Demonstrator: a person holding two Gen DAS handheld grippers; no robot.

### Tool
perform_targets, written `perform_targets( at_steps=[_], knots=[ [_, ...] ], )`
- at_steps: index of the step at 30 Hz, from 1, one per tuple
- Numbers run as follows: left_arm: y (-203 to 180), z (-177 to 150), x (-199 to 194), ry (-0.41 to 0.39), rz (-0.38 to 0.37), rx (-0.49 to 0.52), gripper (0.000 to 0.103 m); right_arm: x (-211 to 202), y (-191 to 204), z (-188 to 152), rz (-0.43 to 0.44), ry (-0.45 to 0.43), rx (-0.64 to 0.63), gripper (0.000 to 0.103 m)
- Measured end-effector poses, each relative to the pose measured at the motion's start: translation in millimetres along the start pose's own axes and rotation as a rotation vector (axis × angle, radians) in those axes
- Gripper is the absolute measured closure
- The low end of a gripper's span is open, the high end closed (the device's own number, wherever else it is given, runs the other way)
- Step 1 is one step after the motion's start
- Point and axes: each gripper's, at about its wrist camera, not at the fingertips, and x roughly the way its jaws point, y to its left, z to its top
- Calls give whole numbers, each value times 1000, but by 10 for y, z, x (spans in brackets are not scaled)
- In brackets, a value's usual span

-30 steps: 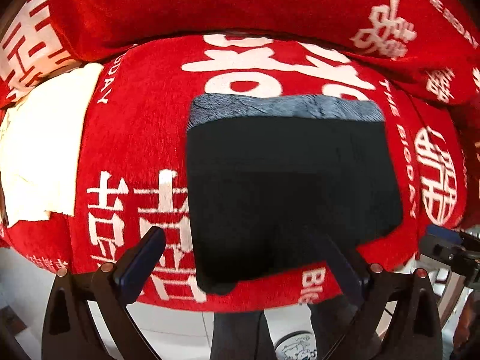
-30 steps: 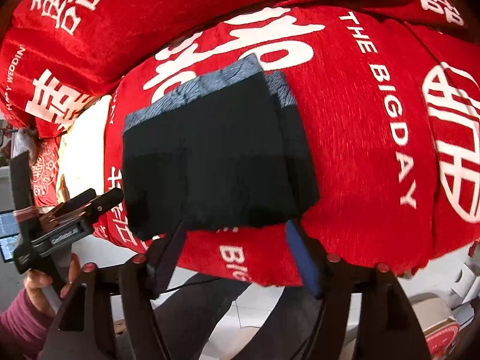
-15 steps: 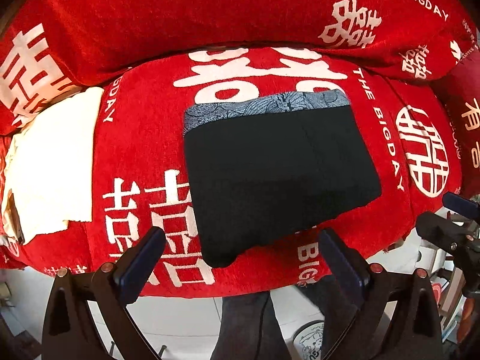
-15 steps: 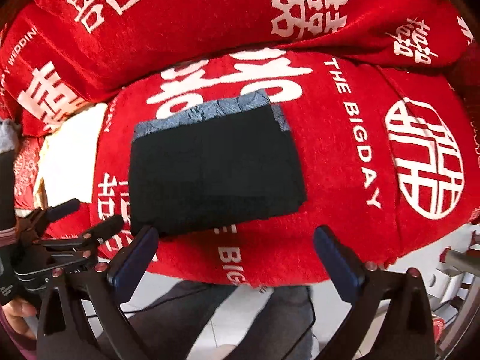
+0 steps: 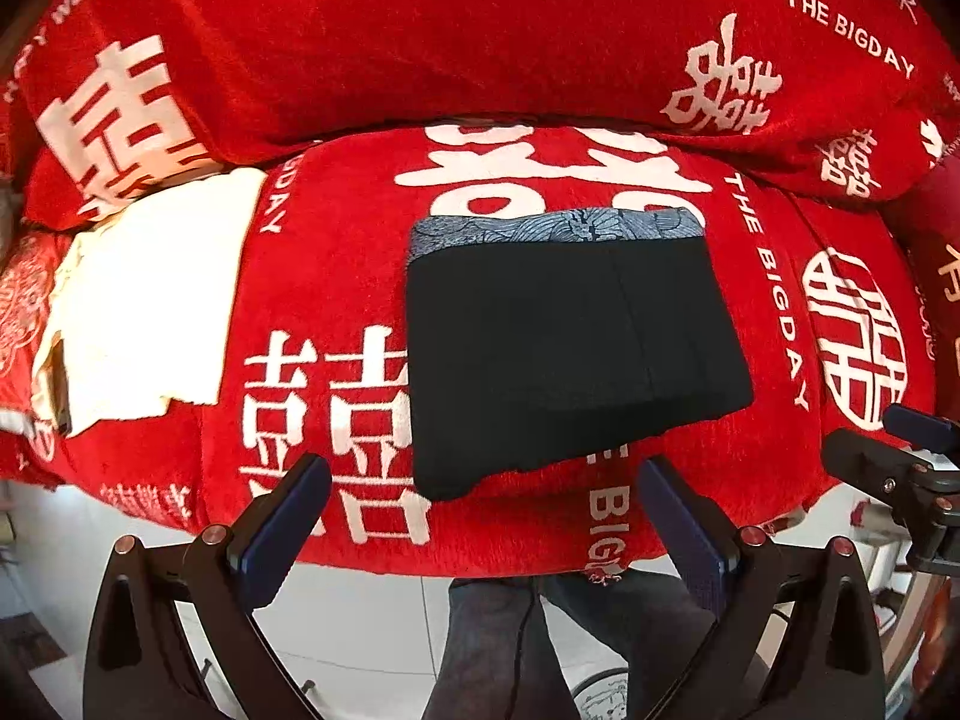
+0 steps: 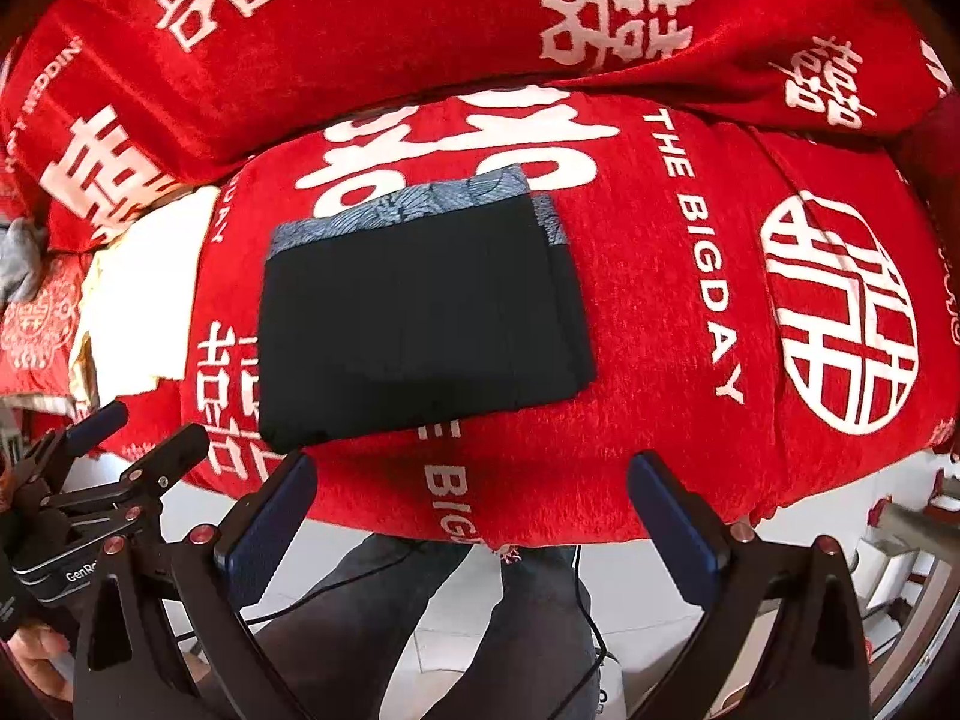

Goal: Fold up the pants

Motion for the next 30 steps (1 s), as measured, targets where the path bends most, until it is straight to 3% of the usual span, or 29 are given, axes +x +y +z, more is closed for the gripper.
perform_targets(
  at_steps=[16, 30],
  knots=[
    [-382, -362, -405, -52, 68, -58, 1, -292, -186, -177, 1, -46, -105, 0],
    [-425, -574, -528, -50, 105, -92, 1, -366, -181, -341, -34, -71, -149, 0]
  ],
)
